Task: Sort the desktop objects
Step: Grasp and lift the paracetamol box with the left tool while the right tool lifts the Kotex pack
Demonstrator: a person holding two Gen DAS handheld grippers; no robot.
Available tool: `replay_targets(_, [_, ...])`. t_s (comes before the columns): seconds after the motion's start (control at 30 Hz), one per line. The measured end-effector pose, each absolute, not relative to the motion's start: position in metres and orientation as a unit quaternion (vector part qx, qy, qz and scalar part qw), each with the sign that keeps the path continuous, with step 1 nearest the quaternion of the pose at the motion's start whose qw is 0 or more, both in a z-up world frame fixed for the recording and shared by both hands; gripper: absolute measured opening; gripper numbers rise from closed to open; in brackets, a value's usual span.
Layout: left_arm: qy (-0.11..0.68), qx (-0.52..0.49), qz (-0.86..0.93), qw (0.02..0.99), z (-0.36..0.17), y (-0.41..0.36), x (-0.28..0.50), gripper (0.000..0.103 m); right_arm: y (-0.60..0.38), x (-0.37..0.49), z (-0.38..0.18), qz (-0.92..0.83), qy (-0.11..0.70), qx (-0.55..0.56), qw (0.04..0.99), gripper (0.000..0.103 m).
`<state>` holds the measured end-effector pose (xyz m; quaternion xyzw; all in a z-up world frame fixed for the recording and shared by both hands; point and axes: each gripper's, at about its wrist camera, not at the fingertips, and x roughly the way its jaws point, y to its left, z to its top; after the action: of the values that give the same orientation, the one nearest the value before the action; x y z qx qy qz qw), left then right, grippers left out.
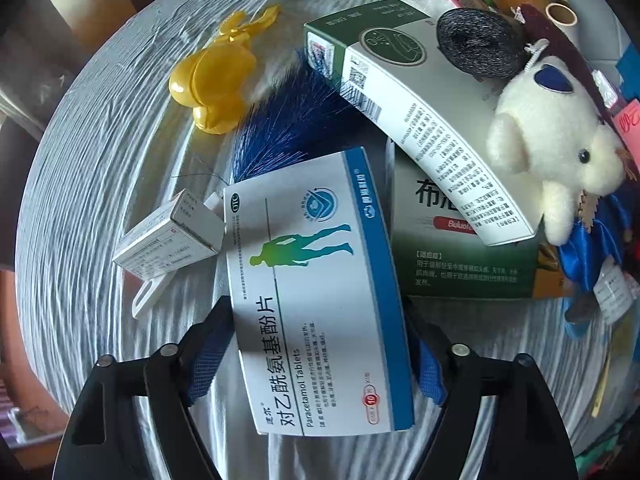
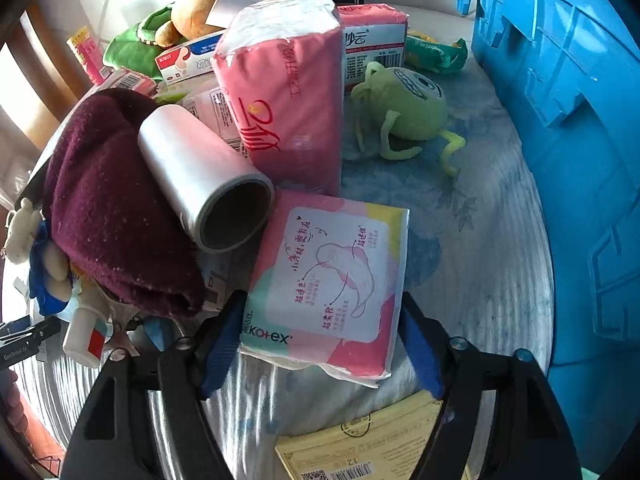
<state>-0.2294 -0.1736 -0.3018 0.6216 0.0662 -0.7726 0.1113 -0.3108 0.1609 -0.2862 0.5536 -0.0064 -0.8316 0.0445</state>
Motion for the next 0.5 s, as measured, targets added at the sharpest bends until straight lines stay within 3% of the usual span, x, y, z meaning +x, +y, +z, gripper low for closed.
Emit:
replay_targets(0.07, [0.075, 0.620, -0.773, 0.109, -0.303, -0.177, -0.229, 0.085, 0.160, -0.314, -0.290, -0.830, -0.006, 0.556, 0.044, 0.076])
replay_targets(0.13, [0.079, 0.617, -0.776, 0.106, -0.301, -0.177, -0.228, 0.074, 0.159, -0.316, -0.294, -0.828, -0.007, 0.559, 0.044, 0.077])
replay_targets(0.5, [0.049, 0.584, -0.802, 0.111, -0.263, -0.171, -0.219, 0.073, 0.154, -0.293, -0.274, -0.835, 0.014, 0.548, 0.033, 0.072])
